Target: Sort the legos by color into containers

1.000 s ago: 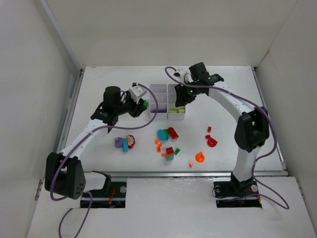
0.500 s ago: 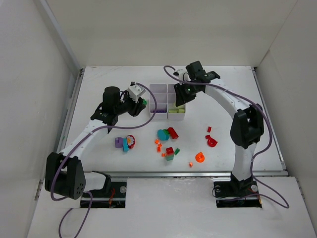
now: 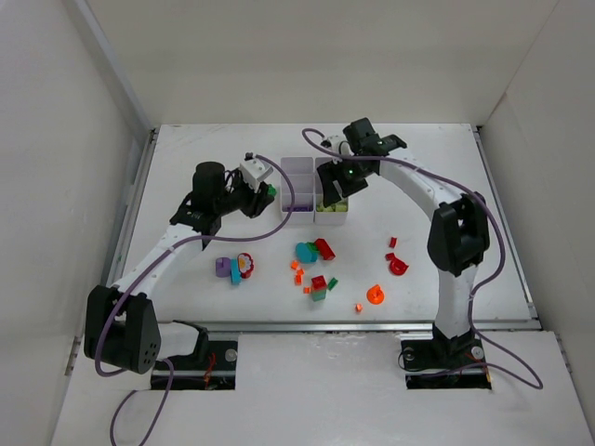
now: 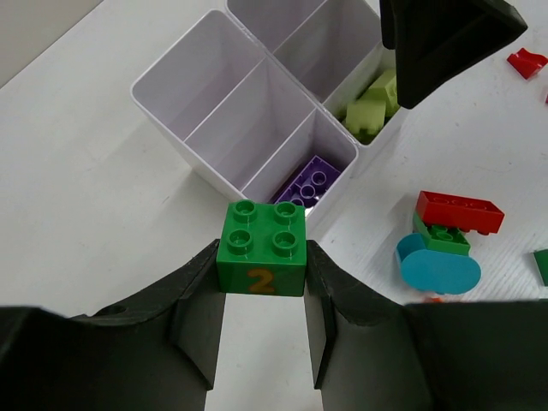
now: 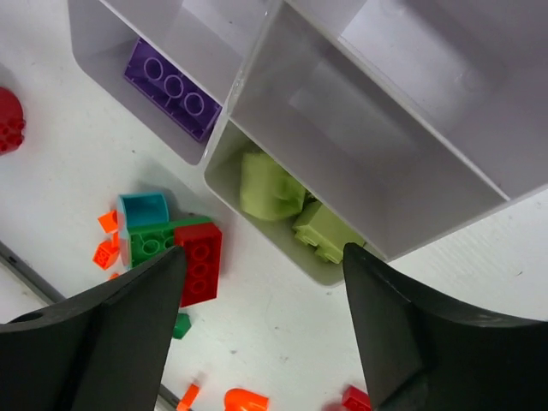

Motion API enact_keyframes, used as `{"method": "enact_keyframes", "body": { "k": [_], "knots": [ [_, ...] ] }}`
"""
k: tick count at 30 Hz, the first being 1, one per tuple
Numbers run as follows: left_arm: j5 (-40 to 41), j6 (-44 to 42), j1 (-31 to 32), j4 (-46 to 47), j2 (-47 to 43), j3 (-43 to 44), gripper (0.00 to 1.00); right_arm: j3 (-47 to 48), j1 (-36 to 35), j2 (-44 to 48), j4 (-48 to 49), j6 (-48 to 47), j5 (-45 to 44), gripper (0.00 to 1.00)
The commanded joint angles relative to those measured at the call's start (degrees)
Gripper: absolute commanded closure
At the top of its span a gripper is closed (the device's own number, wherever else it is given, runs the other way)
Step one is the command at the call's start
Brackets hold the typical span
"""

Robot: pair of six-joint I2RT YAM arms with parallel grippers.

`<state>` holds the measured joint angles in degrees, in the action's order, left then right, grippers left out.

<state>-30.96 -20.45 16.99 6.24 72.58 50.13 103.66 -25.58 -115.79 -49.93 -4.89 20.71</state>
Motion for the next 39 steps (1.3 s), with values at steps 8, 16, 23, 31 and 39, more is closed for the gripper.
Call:
{"method": "enact_keyframes", "body": {
  "k": [8, 16, 23, 31, 39],
  "knots": [
    [-9.19, -0.99, -0.21, 0.8, -1.74, 0.67, 1.0, 3.76, -0.43, 5.91, 2.81, -3.37, 3.8, 0.17],
    [-30.37, -10.31, -0.21, 0.26, -3.49, 2.34, 1.0, -13.11, -5.42, 25.16, 18.99, -19.36, 21.38, 0.21],
    [-39.17, -11.46, -0.21, 0.26, -0.6, 6.38, 1.0, -12.07, -10.71, 27.55, 16.71, -25.7, 21.56, 0.22],
    [-46.3, -11.46, -0.21, 0.79, 0.64, 7.97, 1.0, -8.56, -12.39, 24.73, 16.8, -26.76, 21.04, 0.27],
    [-45.25, -11.46, -0.21, 0.79, 0.64, 7.97, 1.0, -7.51, -12.39, 24.21, 17.94, -26.76, 21.65, 0.4]
  ]
}}
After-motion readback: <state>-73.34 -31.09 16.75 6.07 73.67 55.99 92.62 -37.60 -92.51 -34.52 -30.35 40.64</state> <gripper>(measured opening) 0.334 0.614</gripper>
